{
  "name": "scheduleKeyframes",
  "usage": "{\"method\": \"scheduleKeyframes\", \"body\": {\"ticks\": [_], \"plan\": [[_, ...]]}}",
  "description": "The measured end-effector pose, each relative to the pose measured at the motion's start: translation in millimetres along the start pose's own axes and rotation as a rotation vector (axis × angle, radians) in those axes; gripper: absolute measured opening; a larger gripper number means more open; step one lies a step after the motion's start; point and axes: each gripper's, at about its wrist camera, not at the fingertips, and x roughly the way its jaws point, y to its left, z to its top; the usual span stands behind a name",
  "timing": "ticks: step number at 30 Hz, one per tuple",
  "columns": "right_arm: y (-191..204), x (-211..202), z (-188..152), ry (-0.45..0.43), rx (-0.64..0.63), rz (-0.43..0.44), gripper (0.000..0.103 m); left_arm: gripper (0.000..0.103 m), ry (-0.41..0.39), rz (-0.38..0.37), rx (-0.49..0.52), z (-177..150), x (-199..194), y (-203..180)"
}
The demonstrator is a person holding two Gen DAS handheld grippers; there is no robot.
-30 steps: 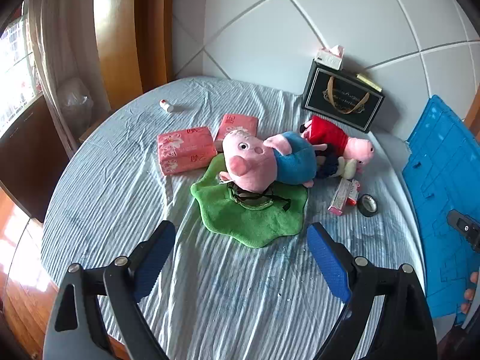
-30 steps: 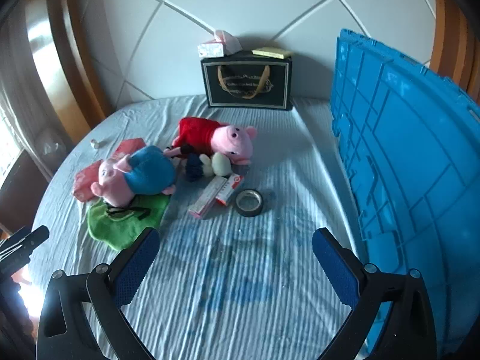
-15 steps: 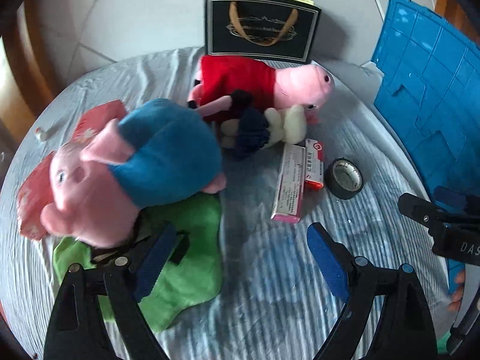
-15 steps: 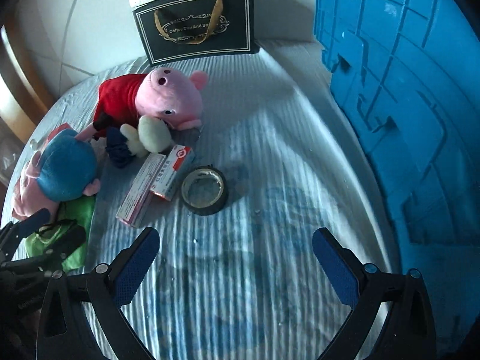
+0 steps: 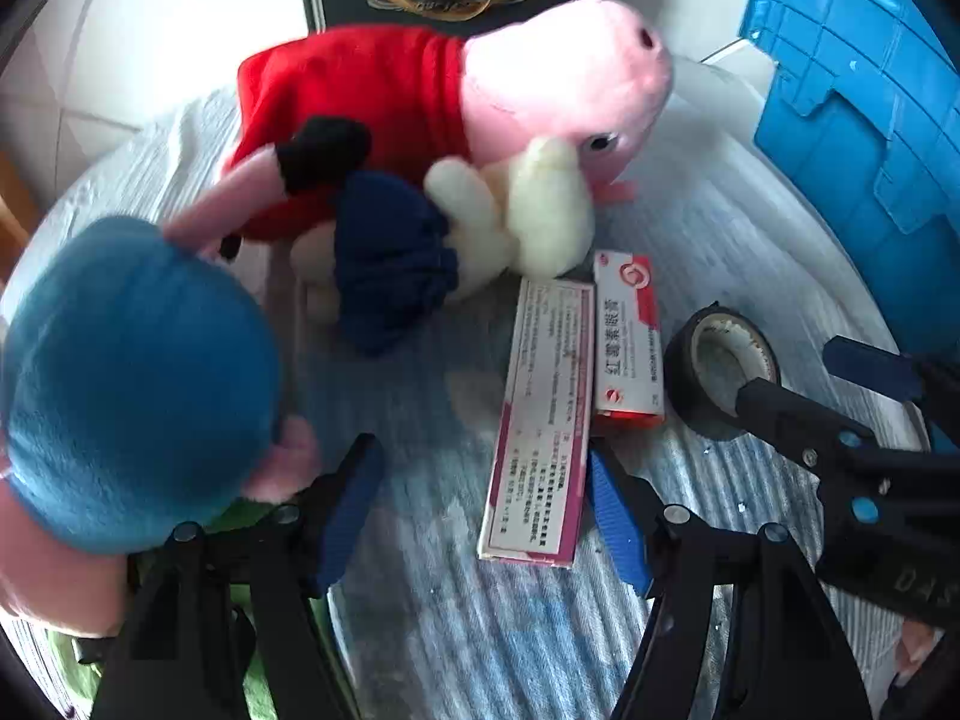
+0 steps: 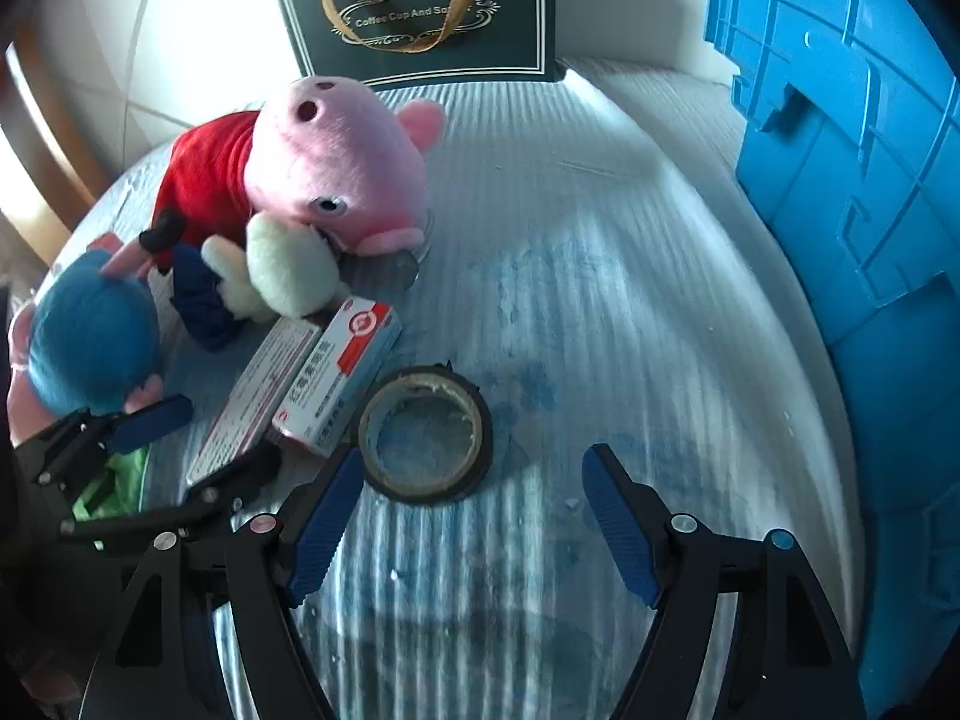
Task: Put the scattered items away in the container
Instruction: 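Grasp the long white-pink ointment box with the left gripper while the right grasps the tape roll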
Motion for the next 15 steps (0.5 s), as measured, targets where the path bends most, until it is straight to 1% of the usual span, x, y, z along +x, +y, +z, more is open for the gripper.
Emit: {"method": "scheduleKeyframes", "body": {"ticks": [2, 3, 4, 5, 6, 7, 9, 13, 15], "plan": [[2, 6, 4, 0.014, -0.01, 0.013, 0.076, 0.069, -0.016, 0.008, 0.02, 3, 1, -5], [4, 7, 5, 0.012, -0.014, 0.016, 0.076, 0.066, -0.016, 0.011, 0.019, 4, 1, -4], [4, 7, 7, 0.01, -0.013, 0.029, 0.076, 0.061, -0.022, 0.026, 0.013, 5, -1, -2], [5, 7, 8, 0.008, -0.013, 0.038, 0.076, 0.049, -0.03, 0.042, 0.005, 5, -3, 1], [7, 7, 8, 0.008, -0.019, 0.037, 0.076, 0.045, -0.034, 0.06, -0.003, 4, -5, 6], [9, 8, 8, 0.008, -0.025, 0.032, 0.076, 0.045, -0.038, 0.073, -0.014, 3, -6, 11], [12, 12, 7, 0.017, -0.034, 0.025, 0.076, 0.045, -0.036, 0.054, -0.024, 3, -7, 18], [15, 25, 4, 0.029, -0.062, -0.004, 0.077, 0.046, -0.056, 0.068, 0.023, 4, -8, 10], [20, 28, 3, 0.014, -0.097, -0.039, 0.077, 0.052, -0.057, 0.059, 0.017, 6, -7, 9]]}}
